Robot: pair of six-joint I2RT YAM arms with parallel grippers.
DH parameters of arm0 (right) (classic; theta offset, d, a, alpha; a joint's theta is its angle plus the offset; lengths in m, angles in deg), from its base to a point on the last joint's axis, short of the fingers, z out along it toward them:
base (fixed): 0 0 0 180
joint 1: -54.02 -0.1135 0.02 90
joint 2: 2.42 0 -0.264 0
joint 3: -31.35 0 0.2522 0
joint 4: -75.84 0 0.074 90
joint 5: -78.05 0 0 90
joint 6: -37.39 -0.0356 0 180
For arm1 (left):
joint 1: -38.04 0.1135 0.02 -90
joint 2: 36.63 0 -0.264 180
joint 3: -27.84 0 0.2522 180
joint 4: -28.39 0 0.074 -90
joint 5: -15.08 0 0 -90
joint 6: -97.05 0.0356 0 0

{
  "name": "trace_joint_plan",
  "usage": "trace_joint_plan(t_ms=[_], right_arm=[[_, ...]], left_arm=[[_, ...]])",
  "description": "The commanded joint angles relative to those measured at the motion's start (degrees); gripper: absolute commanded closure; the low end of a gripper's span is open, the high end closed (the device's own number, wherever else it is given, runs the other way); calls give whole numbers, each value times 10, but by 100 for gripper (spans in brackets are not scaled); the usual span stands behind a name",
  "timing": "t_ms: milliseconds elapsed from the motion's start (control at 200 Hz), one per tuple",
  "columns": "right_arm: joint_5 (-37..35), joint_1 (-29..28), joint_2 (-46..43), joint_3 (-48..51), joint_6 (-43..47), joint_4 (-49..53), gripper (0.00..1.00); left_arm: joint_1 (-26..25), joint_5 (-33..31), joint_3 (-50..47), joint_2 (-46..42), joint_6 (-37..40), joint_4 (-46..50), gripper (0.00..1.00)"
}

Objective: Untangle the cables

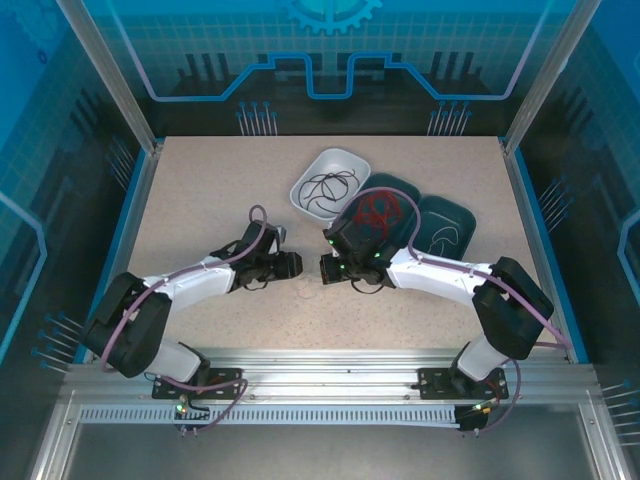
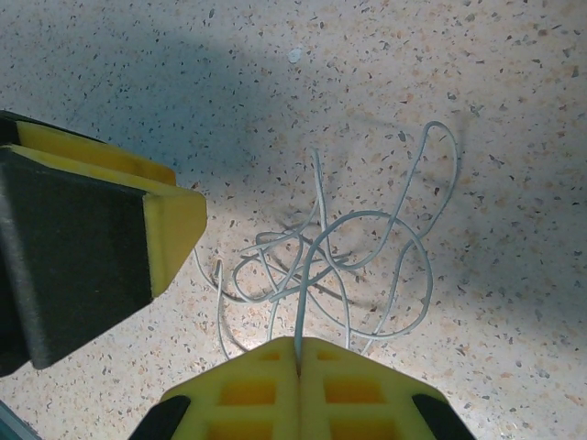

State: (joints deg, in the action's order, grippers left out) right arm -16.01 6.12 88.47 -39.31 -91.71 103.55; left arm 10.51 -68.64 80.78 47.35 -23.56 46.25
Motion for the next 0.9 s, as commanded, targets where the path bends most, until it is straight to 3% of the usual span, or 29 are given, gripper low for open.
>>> trace_joint_plan(t_ms=[0, 250, 475, 896], right_arm=[[-7, 7, 6, -7, -12, -2, 100], [-15, 10, 9, -10, -15, 11, 100], [-26, 16, 7, -13, -22, 28, 100], [-105, 36, -28, -7, -43, 119, 100]], left_arm=[[-6, -1, 16, 23, 12, -6, 63], [-9, -15, 17, 37, 6, 5, 100], [-9, -67, 11, 9, 11, 29, 100], [5, -283, -6, -108, 43, 126, 100]])
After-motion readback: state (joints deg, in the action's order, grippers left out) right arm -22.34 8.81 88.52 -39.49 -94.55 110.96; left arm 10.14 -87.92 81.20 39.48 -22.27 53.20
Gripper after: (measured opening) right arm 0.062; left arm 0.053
